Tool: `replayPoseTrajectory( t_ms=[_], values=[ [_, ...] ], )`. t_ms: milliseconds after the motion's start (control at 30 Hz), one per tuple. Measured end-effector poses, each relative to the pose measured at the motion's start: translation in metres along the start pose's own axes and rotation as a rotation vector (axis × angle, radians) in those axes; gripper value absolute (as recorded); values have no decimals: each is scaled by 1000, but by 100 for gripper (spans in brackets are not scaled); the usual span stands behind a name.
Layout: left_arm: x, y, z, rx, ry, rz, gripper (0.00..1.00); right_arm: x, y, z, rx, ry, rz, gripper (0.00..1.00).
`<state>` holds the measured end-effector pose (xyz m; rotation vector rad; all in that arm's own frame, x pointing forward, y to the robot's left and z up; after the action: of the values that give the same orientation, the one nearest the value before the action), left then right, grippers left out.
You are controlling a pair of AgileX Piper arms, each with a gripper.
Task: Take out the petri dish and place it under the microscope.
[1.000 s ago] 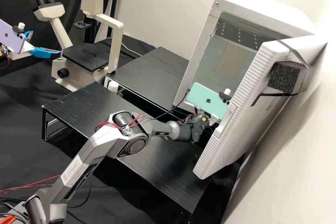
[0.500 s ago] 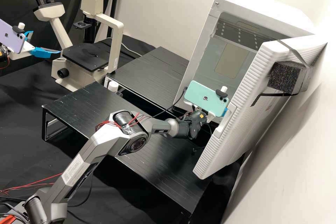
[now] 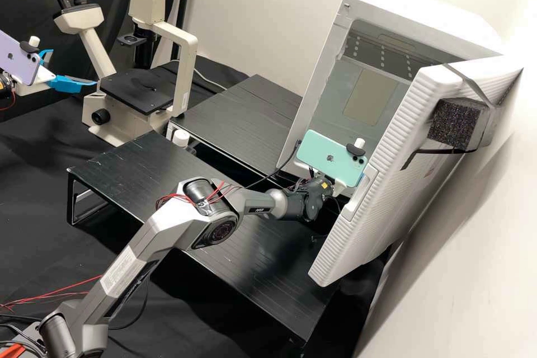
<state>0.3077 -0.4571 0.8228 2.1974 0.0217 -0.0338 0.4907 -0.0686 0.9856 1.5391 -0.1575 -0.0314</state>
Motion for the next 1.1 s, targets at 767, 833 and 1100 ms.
replayPoseTrajectory(
  t_ms=[767,833,1100],
  values=[
    [0,0,0,0,0,0,100,3,1,0,1,-2,5,0],
    [0,0,0,0,0,0,100,3,1,1,1,-6,4,0],
    [0,0,0,0,0,0,100,3,2,1,1,-7,4,0]
  ],
)
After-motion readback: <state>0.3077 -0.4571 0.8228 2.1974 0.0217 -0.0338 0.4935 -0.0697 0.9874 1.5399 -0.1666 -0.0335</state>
